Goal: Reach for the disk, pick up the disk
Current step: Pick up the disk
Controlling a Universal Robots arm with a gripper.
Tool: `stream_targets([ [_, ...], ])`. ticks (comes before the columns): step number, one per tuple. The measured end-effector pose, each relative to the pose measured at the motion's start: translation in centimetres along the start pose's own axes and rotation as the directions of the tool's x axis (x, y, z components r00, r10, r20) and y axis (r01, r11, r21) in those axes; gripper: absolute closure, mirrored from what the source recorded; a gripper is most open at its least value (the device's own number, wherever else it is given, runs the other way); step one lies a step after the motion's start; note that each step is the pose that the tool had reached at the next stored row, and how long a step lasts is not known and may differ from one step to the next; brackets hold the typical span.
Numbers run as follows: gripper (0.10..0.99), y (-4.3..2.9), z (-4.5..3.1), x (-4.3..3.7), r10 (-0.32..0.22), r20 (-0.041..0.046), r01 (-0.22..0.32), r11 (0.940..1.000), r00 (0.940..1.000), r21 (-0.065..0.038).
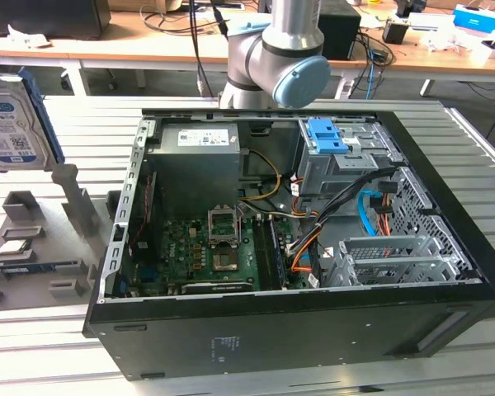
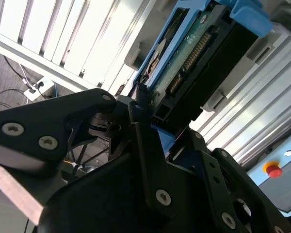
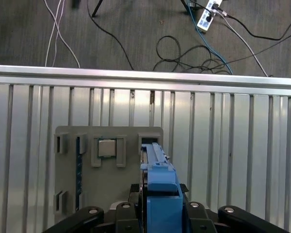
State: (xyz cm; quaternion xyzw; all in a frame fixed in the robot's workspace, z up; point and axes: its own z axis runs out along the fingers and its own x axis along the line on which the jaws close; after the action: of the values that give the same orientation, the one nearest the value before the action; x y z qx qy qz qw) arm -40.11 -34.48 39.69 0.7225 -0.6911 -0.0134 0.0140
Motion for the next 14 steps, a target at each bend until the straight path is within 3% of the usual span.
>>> stream_targets([
  [9,0.718,0.05,-2.22,0.00,0.000,0.0001,0.000,1.0000,1.0000,0.000],
  [14,0.718,0.12,-4.25,0.00,0.000,0.0000,0.000,1.0000,1.0000,0.000],
])
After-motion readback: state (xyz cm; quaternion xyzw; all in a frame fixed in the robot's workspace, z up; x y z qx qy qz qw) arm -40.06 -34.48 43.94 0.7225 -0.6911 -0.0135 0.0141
